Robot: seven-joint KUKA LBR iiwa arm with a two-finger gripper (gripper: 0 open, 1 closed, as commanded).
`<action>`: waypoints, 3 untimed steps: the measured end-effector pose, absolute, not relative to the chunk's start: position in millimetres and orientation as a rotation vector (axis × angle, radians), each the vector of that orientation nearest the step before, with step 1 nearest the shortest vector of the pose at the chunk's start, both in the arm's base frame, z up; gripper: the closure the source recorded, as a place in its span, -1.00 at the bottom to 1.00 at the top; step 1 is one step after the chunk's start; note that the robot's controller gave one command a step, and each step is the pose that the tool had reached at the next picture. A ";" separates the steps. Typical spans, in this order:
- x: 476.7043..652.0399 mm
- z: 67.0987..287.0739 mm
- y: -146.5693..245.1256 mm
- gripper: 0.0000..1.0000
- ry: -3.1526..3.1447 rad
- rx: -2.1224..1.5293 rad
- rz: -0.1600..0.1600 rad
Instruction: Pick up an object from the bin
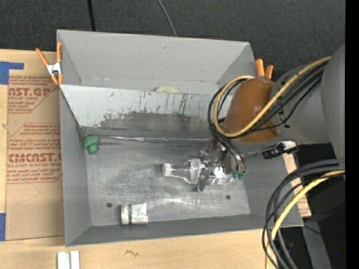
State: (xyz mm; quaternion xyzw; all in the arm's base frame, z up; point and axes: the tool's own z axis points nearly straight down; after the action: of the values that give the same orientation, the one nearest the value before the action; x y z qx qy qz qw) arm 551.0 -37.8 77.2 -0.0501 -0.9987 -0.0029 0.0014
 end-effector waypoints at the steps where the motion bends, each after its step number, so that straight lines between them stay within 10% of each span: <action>1: 551.0 77.2 -37.8 1.00 -3.135 -0.157 -0.009; 3: 558.7 89.5 -25.7 1.00 -3.143 -0.004 0.001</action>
Offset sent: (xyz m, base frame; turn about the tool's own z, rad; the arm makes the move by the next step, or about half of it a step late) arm -0.0251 0.0057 -0.0072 0.0517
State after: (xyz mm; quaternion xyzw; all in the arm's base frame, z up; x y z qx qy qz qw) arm 558.7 -25.7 89.5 -0.0012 -1.0000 0.0003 -0.0007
